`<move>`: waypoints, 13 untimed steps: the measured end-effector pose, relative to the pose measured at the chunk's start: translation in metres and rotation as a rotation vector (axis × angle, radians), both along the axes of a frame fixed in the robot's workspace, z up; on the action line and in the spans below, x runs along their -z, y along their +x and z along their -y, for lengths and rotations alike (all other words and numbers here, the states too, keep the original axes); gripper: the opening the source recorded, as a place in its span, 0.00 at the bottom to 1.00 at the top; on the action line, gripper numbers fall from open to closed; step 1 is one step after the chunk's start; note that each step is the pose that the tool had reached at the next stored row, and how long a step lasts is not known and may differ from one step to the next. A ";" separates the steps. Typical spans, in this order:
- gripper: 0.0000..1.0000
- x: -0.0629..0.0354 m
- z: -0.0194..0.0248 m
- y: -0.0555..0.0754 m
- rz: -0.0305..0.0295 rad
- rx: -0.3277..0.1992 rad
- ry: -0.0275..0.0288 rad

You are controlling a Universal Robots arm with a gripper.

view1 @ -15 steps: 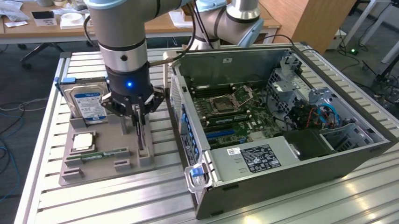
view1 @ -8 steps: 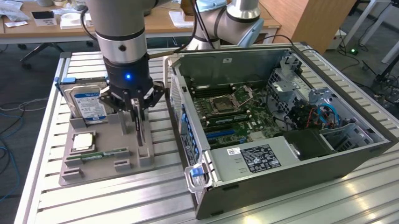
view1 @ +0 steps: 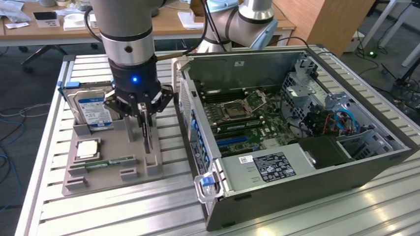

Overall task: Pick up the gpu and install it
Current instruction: 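Pick up the gpu and move the gpu toward the slot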

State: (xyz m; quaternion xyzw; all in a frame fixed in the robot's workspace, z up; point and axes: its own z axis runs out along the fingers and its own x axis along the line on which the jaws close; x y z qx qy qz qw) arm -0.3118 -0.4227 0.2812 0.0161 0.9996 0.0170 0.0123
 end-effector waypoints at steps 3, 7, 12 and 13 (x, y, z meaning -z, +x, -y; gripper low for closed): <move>0.26 -0.0015 0.0000 0.000 -0.0002 0.000 -0.0002; 0.26 -0.0046 0.0000 0.000 -0.0001 0.000 -0.0001; 0.26 -0.0108 0.0000 0.000 0.0000 0.000 0.0000; 0.26 -0.0126 0.0000 0.000 -0.0001 0.000 -0.0001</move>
